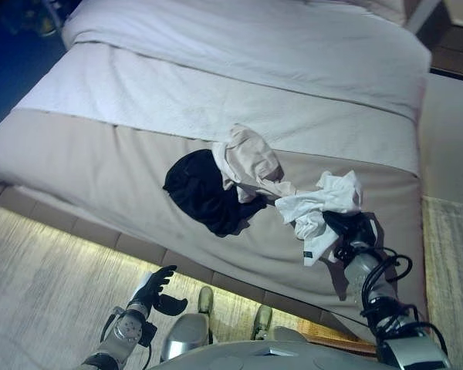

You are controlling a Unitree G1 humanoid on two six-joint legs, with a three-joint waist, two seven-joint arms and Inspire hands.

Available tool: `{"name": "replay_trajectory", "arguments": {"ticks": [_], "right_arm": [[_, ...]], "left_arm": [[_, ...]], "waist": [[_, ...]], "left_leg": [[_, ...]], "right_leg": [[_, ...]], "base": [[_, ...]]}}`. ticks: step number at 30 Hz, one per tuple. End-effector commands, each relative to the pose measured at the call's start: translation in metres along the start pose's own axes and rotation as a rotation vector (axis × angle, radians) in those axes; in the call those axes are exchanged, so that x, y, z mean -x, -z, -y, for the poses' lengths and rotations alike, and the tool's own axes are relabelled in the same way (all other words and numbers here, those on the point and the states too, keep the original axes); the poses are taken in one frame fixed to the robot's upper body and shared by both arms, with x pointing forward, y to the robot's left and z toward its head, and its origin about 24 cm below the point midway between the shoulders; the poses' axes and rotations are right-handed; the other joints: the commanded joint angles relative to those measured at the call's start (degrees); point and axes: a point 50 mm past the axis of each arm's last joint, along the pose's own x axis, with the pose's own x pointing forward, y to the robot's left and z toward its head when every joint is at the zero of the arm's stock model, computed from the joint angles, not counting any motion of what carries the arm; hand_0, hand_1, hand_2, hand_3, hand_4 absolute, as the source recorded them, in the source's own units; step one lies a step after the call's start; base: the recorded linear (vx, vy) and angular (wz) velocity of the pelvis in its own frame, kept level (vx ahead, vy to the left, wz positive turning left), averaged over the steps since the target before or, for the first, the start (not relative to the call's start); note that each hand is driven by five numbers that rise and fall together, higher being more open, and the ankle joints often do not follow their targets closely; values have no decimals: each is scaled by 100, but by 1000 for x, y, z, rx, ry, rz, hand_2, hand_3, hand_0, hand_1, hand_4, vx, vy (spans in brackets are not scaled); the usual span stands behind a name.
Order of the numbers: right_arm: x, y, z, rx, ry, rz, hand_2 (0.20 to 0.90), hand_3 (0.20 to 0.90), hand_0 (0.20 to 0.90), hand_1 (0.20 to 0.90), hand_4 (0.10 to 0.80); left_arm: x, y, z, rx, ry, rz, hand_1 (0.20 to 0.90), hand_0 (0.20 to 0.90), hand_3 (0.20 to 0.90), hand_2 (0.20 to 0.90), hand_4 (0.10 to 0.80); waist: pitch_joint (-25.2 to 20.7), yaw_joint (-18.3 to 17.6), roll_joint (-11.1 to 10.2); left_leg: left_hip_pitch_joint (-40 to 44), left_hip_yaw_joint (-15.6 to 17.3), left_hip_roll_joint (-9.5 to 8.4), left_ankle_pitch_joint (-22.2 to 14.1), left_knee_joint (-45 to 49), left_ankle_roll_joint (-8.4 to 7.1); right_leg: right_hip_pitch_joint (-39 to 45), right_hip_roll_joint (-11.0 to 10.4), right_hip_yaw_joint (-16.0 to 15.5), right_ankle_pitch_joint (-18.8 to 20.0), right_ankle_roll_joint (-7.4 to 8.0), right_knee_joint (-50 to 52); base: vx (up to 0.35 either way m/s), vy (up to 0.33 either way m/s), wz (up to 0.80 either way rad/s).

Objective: Pick up the clothes from the bed and place them into the basket

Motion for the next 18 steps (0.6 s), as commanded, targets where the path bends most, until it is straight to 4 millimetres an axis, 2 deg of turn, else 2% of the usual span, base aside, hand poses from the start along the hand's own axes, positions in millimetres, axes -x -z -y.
{"name": "replay_trajectory", "arguments": {"ticks": [1,2,3,4,6,8,9,11,13,14,15,16,18], "right_arm": [[8,-32,3,-93,-30,222,300,200,300,300,100],[10,-29,5,-115,-19,217,300,200,300,300,100],[11,-28,6,-129,-8,217,300,200,300,300,100],[13,-24,6,-152,20,215,300,200,300,300,100],[12,-22,6,-187,70,209,300,200,300,300,100],[9,-13,10,-183,153,167,300,200,300,300,100],[10,-7,16,-215,201,137,300,200,300,300,100],[13,7,35,-216,283,98,300,200,300,300,100],[17,19,52,-213,332,73,300,200,300,300,100],[19,22,58,-225,367,65,300,200,300,300,100],[18,25,58,-223,369,50,300,200,300,300,100],[18,25,58,-212,379,49,300,200,300,300,100],[16,23,56,-203,393,50,300,200,300,300,100]], "left_arm": [[6,10,13,13,-4,-16,900,900,900,900,800],[7,10,17,27,6,-9,900,900,900,900,800],[8,9,19,32,16,-1,900,900,900,900,800],[8,7,25,68,27,12,900,900,900,900,800],[7,3,30,57,59,34,900,900,900,900,800],[2,-3,31,-15,111,46,900,900,900,900,800],[0,-4,31,-34,124,41,900,900,900,900,800],[-1,-4,29,-37,128,41,900,900,900,900,800],[-2,-4,21,-17,93,26,900,900,900,900,800],[-2,-1,16,-4,70,13,900,900,900,900,800],[0,6,7,30,22,-15,900,900,900,900,800],[3,11,1,41,-2,-24,900,900,900,900,800],[6,16,-3,55,-22,-34,900,900,900,900,800]], "waist": [[-274,-148,37],[-221,-125,42],[-224,-119,33],[-217,-84,79],[-226,-7,185],[-282,-48,219],[-329,-99,276],[-347,-141,303],[-357,-145,319],[-353,-124,336],[-325,38,398],[-342,165,438],[-379,323,486]], "left_leg": [[-797,-208,117,-560,1855,-82],[-905,-479,43,-589,2115,-29],[-950,-606,-18,-552,2126,3],[-996,-924,-124,-510,1903,76],[-968,-1184,-189,-473,1179,155],[-806,-1173,-244,-629,1008,202],[-713,-1131,-208,-607,862,184],[-635,-1047,-242,-629,855,170],[-473,-890,-246,-690,710,231],[-372,-786,-214,-698,631,244],[-231,-427,-102,-654,536,232],[-218,-219,-35,-627,496,239],[-245,22,16,-599,434,307]], "right_leg": [[-446,-87,406,138,-111,812],[-400,-63,580,113,-119,849],[-408,-62,666,138,-116,835],[-385,-3,962,162,-73,769],[-433,46,1270,211,15,683],[-546,-63,1380,230,97,658],[-584,-141,1321,256,139,687],[-619,-333,1253,422,286,664],[-712,-543,1074,589,468,700],[-781,-619,889,667,532,831],[-786,-691,249,639,546,1362],[-756,-732,-75,592,498,1645],[-716,-762,-338,473,409,2048]], "base": [[51,105,-35],[60,127,-60],[70,167,-87],[27,181,-112],[-9,215,-123],[25,229,-124],[87,231,-97],[68,186,-67],[23,110,-81],[-35,118,-109],[-119,133,-91],[-181,134,-128],[-167,67,-172]]}}
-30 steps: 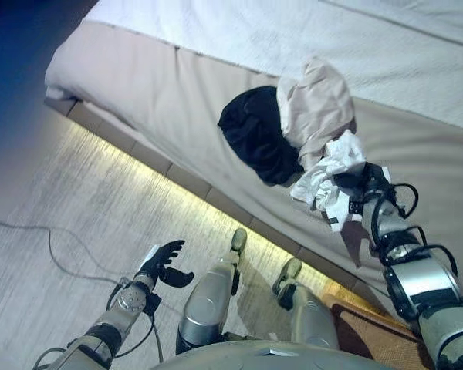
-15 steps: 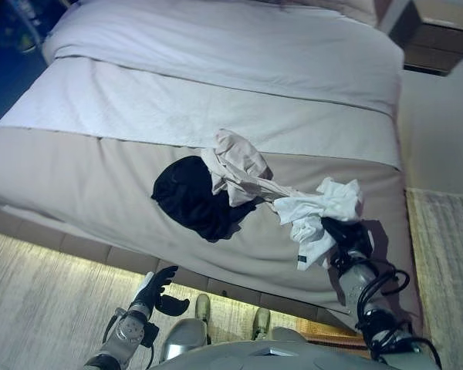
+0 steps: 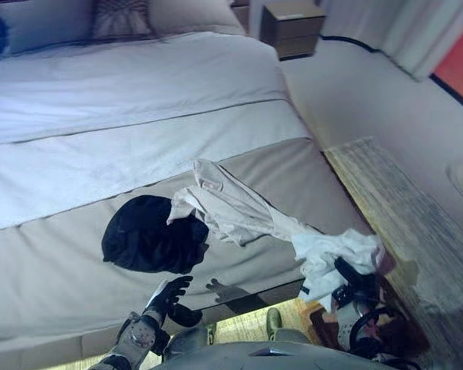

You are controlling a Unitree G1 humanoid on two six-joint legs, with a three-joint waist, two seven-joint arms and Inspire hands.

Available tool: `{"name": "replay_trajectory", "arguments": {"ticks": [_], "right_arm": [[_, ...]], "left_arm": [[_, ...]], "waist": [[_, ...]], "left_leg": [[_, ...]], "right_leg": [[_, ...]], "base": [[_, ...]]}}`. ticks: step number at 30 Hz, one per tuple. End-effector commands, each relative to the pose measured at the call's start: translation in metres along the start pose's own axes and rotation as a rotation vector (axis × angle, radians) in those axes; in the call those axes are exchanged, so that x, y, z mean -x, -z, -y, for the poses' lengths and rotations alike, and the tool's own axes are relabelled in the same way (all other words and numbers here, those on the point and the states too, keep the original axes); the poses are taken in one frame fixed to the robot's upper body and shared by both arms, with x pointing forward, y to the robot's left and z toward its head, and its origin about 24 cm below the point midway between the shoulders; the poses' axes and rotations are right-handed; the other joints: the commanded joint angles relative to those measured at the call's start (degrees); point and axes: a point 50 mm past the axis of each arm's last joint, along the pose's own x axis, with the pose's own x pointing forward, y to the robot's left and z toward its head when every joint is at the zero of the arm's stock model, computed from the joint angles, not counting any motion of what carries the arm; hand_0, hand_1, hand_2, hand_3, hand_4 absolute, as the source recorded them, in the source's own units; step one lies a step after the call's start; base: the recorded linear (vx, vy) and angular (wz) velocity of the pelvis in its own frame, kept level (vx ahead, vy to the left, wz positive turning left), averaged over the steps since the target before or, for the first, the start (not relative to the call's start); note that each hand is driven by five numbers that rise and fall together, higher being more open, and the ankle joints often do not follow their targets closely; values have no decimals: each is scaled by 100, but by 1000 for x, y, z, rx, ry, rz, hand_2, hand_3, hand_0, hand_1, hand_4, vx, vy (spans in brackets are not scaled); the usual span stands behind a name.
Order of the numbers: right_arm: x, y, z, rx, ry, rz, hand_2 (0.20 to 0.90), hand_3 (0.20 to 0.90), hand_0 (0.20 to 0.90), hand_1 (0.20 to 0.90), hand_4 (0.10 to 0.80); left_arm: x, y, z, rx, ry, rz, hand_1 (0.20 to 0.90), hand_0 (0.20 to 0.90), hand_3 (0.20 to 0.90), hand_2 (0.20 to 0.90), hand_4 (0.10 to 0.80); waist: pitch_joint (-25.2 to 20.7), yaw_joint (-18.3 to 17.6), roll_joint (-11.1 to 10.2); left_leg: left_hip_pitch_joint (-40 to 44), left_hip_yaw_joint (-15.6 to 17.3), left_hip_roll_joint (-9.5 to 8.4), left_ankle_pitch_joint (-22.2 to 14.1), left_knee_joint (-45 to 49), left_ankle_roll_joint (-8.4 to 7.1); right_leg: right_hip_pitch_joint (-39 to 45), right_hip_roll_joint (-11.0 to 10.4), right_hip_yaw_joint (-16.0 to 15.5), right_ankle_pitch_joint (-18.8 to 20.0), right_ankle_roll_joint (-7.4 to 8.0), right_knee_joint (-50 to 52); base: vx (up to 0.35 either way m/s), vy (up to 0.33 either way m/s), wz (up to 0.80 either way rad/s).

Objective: Pick up the clothes from the bed and place them into the basket

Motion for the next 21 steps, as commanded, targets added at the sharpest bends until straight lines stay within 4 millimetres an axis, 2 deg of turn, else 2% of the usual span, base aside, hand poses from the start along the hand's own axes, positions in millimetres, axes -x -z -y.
{"name": "replay_trajectory", "arguments": {"ticks": [1,3,4,6,9,12,14,18,19,21], "right_arm": [[-8,-64,-22,-107,-33,280,300,200,300,300,100],[-6,-70,-23,-122,8,335,300,200,300,300,100],[-5,-75,-21,-143,45,371,300,200,300,300,100],[1,-95,-22,-216,146,493,300,200,300,300,100],[5,-108,-18,-249,212,575,300,200,300,300,100],[10,-137,-4,-314,318,695,300,200,300,300,100],[12,-149,2,-316,353,760,300,200,300,300,100],[27,-189,2,-352,363,938,300,200,300,300,100],[29,-192,1,-352,359,957,300,200,300,300,100],[44,-216,-3,-381,311,1067,300,200,300,300,100]], "left_arm": [[3,3,-28,48,-110,27,900,900,900,900,800],[2,2,-29,73,-125,21,900,900,900,900,800],[1,1,-29,81,-127,19,900,900,900,900,800],[-1,-4,-27,111,-111,41,900,900,900,900,800],[-1,-8,-17,81,-65,73,900,900,900,900,800],[1,-9,-10,78,-40,93,900,900,900,900,800],[2,-5,-7,56,-36,81,900,900,900,900,800],[5,1,-13,41,-50,64,900,900,900,900,800],[5,2,-13,41,-52,62,900,900,900,900,800],[6,4,-17,48,-67,48,900,900,900,900,800]], "waist": [[-138,260,7],[-200,381,-137],[-213,383,-178],[-215,358,-171],[-255,360,-175],[-310,373,-177],[-323,377,-187],[-332,351,-188],[-335,342,-186],[-354,283,-191]], "left_leg": [[-473,-434,-181,-54,223,-147],[-777,-262,-201,16,398,-264],[-883,-238,-201,70,430,-303],[-1079,-182,-106,267,318,-422],[-1208,-184,-70,330,270,-487],[-1133,-304,-34,306,215,-548],[-1066,-349,-20,304,174,-576],[-940,-426,28,311,99,-647],[-930,-431,30,314,86,-651],[-877,-446,49,320,28,-673]], "right_leg": [[620,19,-184,90,199,67],[981,136,-212,-41,189,-705],[1014,143,-144,16,207,-910],[1070,223,-28,96,192,-1351],[1144,274,-50,87,168,-1553],[1208,284,-143,63,167,-1595],[1255,288,-196,75,165,-1641],[1314,306,-257,81,157,-1685],[1316,309,-253,82,157,-1693],[1324,322,-239,76,166,-1720]], "base": [[-147,-15,-121],[-117,-115,-89],[-51,-129,-95],[-73,-82,-65],[-31,-54,-20],[19,-72,-5],[30,-73,-1],[8,-44,-3],[0,0,0],[0,0,0]]}}
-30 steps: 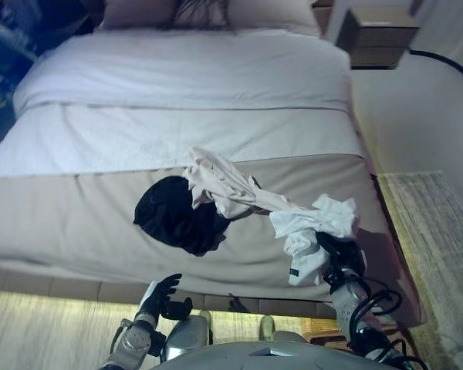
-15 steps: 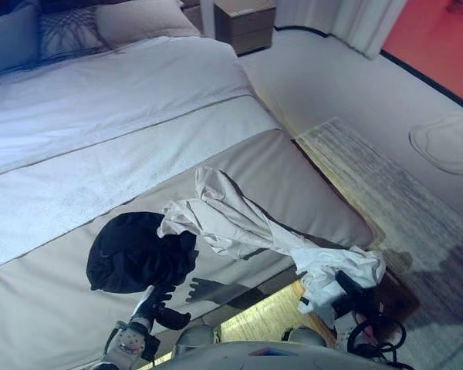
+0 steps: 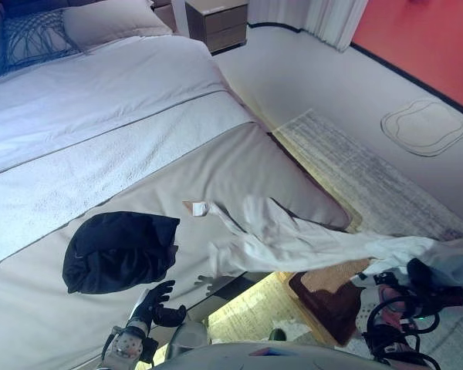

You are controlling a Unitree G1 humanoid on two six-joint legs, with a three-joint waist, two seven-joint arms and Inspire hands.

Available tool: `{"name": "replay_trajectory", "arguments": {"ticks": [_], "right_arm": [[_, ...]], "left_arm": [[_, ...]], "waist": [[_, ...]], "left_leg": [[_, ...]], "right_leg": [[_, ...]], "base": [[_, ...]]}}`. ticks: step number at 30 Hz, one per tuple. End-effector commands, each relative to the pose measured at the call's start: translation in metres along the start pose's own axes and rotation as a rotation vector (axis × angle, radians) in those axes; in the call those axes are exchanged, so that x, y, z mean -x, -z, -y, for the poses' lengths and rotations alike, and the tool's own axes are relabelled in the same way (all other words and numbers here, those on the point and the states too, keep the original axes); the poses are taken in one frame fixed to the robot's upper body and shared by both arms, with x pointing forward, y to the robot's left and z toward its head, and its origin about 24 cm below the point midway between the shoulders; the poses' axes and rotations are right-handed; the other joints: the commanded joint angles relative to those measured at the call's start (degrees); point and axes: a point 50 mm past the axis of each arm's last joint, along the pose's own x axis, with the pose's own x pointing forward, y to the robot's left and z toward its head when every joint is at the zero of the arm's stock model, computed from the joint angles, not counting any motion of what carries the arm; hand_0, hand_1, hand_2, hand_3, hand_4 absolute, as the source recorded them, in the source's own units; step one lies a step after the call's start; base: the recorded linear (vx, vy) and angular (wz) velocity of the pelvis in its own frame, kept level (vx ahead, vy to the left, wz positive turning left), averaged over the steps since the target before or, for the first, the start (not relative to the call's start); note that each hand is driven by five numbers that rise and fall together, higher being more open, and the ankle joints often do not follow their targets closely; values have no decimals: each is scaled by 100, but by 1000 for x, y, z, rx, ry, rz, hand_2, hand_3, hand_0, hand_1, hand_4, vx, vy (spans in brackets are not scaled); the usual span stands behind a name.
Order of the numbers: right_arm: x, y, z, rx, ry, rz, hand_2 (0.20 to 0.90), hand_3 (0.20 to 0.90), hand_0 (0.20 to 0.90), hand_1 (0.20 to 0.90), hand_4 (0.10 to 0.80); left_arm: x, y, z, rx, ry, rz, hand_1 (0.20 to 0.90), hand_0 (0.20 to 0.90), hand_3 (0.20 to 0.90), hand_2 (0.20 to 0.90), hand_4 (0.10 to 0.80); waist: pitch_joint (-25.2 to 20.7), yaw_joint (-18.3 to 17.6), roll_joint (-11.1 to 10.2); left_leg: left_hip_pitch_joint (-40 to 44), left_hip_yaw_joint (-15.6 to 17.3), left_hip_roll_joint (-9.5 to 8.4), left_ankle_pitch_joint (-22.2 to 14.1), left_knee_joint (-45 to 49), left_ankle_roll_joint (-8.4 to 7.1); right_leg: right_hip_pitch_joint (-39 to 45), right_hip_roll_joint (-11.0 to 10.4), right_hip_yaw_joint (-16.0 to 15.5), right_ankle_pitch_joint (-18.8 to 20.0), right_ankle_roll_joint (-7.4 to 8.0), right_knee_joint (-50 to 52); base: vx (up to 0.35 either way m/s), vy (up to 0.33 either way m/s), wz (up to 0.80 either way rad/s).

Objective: Pick up the clothes from the bed and place them into the basket

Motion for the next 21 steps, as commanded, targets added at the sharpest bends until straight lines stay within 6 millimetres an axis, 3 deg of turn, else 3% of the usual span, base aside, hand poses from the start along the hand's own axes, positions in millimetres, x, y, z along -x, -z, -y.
{"name": "replay_trajectory", "arguments": {"ticks": [1,2,3,5,21], "right_arm": [[-13,-106,-33,-282,-167,444,300,200,300,300,100],[-12,-109,-34,-290,-179,459,300,200,300,300,100],[-5,-133,-42,-333,-271,542,300,200,300,300,100],[1,-148,-47,-350,-311,580,300,200,300,300,100],[16,-212,-59,-508,-309,751,300,200,300,300,100]], "left_arm": [[-2,-9,-8,-10,-18,58,900,900,900,900,800],[-2,-9,-9,-11,-17,57,900,900,900,900,800],[-1,-7,-11,-11,-21,51,900,900,900,900,800],[-1,-6,-14,-5,-28,47,900,900,900,900,800],[-5,-12,-13,-7,-29,44,900,900,900,900,800]], "waist": [[-150,50,119],[-150,43,123],[-175,-31,116],[-198,-87,102],[-394,-224,41]], "left_leg": [[-486,-486,-84,220,-135,-97],[-474,-485,-79,224,-148,-101],[-437,-481,-68,222,-184,-116],[-403,-462,-66,200,-187,-124],[50,-356,12,95,-430,-160]], "right_leg": [[203,-37,-227,-97,126,303],[208,-35,-228,-98,126,301],[187,-34,-204,-110,128,299],[166,-36,-181,-129,128,311],[194,37,-70,-129,91,214]], "base": [[0,0,0],[-28,-7,3],[0,0,0],[-17,4,1],[5,-1,-4]]}}
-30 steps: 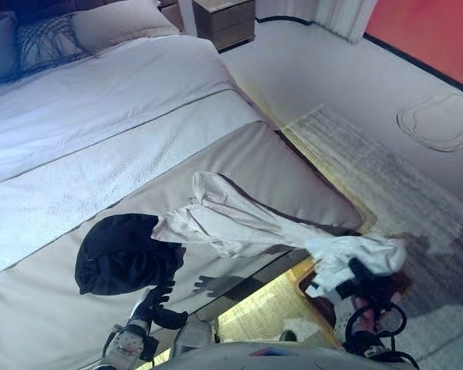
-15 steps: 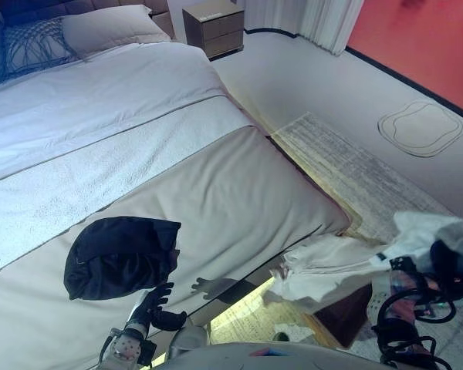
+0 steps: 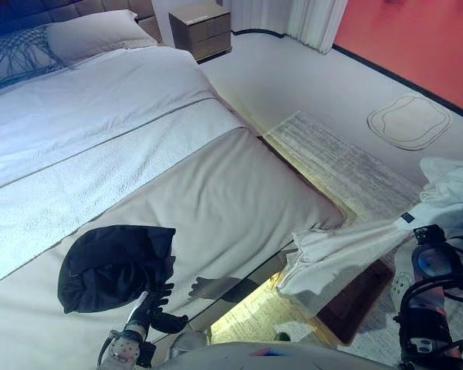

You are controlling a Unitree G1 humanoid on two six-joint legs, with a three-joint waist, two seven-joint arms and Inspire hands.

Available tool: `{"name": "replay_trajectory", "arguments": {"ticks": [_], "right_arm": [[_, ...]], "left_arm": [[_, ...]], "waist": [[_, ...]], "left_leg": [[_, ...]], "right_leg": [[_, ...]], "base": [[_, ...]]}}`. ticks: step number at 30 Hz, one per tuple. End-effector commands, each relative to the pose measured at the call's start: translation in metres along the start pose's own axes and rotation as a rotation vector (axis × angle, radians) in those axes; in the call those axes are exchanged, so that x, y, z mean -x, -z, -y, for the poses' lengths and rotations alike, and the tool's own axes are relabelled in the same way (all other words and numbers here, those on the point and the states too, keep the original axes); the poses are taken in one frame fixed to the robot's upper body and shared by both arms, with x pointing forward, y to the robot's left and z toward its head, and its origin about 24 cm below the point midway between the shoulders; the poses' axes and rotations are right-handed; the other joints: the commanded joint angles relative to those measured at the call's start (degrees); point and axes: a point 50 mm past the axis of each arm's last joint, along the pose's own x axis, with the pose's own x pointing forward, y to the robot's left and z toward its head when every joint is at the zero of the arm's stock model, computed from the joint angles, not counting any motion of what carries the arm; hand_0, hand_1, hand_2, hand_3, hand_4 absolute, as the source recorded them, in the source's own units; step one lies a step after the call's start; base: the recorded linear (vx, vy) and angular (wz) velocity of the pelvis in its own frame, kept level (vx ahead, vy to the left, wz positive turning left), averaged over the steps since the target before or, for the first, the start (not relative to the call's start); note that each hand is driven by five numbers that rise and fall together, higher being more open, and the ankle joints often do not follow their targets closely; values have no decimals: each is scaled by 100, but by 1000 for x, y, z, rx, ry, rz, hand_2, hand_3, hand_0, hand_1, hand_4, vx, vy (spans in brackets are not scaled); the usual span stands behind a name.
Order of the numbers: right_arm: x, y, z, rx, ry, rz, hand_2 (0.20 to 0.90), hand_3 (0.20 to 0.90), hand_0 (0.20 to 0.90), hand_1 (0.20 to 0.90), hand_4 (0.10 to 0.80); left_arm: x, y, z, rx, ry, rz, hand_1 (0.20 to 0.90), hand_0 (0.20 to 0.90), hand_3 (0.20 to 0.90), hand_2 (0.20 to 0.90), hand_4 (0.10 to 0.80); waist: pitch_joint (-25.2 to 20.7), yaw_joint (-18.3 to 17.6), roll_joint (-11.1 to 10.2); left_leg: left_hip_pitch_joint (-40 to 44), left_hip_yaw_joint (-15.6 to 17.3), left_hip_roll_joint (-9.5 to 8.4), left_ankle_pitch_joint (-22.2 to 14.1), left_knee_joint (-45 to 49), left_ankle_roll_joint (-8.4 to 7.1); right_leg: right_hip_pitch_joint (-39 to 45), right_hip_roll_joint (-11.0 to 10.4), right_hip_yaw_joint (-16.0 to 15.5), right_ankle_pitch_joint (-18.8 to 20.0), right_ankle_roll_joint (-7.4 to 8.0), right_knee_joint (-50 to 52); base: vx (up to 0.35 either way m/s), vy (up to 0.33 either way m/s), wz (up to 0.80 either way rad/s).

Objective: Pick up the clothes from the bed and place them into the basket

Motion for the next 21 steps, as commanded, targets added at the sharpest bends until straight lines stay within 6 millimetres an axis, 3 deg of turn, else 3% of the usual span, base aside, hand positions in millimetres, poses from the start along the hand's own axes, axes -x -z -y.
{"name": "replay_trajectory", "arguments": {"ticks": [1,9,13,18,21], "right_arm": [[-34,-102,-40,-234,-119,462,300,200,300,300,100],[-42,-126,-56,-242,-156,538,300,200,300,300,100],[-50,-118,-57,-186,-157,476,300,200,300,300,100],[-54,-92,-42,-145,-125,385,300,200,300,300,100],[-52,-88,-39,-158,-131,384,300,200,300,300,100]], "left_arm": [[-7,-15,-13,-42,-33,43,900,900,900,900,800],[-7,-16,-18,-61,-18,45,900,900,900,900,800],[-8,-20,-18,-69,-6,57,900,900,900,900,800],[-9,-22,-15,-75,0,57,900,900,900,900,800],[-9,-20,-14,-74,-9,53,900,900,900,900,800]], "waist": [[-385,44,-53],[-431,58,-48],[-440,66,-64],[-421,43,-57],[-389,30,-48]], "left_leg": [[-343,-504,73,-82,100,-182],[-231,-561,68,-125,63,-198],[-190,-591,51,-145,51,-187],[-121,-574,42,-177,35,-162],[-84,-570,39,-194,26,-145]], "right_leg": [[97,41,-168,-150,53,208],[87,49,-212,-146,61,230],[91,50,-219,-135,64,236],[97,50,-226,-109,77,237],[93,53,-213,-88,72,230]], "base": [[0,0,0],[0,0,0],[13,-3,5],[11,-4,1],[-4,0,1]]}}
